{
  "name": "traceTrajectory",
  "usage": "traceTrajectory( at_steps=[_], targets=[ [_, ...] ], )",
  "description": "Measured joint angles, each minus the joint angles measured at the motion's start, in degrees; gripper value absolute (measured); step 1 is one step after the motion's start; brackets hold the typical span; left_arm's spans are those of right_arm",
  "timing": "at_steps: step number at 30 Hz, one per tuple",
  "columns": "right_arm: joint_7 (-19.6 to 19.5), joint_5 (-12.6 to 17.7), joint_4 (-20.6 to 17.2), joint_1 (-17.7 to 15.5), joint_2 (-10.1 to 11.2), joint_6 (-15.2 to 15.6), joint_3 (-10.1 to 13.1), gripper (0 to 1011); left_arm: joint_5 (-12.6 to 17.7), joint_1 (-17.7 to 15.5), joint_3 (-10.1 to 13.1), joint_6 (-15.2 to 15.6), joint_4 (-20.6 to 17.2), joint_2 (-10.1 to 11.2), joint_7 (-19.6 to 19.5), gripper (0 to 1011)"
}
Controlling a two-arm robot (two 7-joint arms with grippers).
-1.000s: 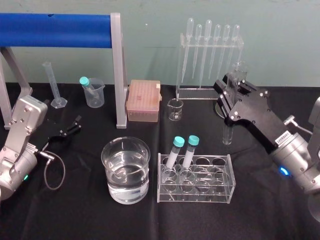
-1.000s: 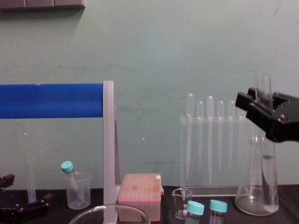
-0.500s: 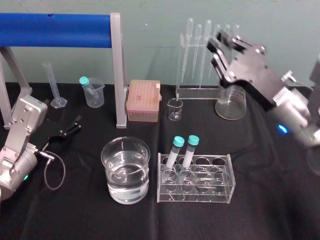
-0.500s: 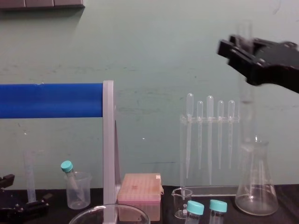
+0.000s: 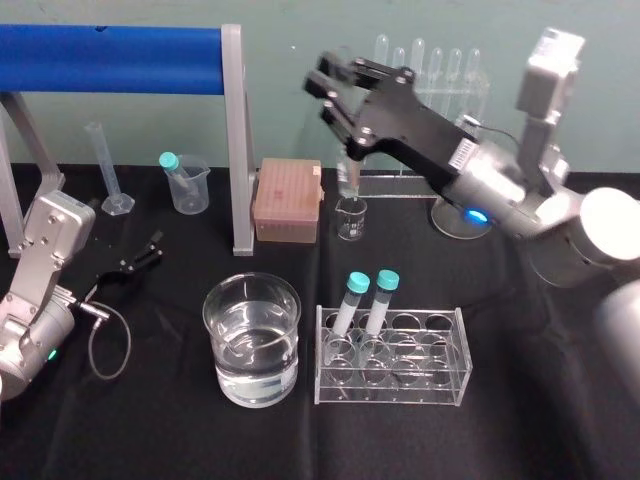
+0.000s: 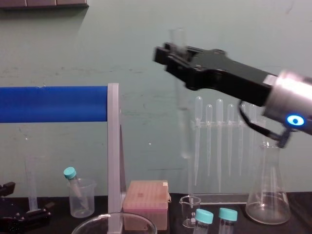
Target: Hold the test tube with one hand and immerse one end into the beaker, then return it to the test tube rack.
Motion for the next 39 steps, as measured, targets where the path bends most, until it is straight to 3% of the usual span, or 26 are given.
traceTrajectory(
  at_steps=[8,21,30,39],
  targets=[
    [4.49,3.30,3.95,3.30,-3.36,-0.56,-3.50,222,0.00,0.00,0.00,0.00,0.00,0.00,0.00,1000],
    [6.88,8.92,3.59,1.54,-6.10,-0.24,-6.69,222,0.00,0.00,0.00,0.00,0.00,0.00,0.00,1000],
    [6.19,10.68,1.61,-0.91,-6.43,0.08,-8.42,222,0.00,0.00,0.00,0.00,0.00,0.00,0.00,1000],
    [2.90,10.29,-3.00,-3.83,-4.61,0.63,-9.17,222,0.00,0.00,0.00,0.00,0.00,0.00,0.00,1000]
  ],
)
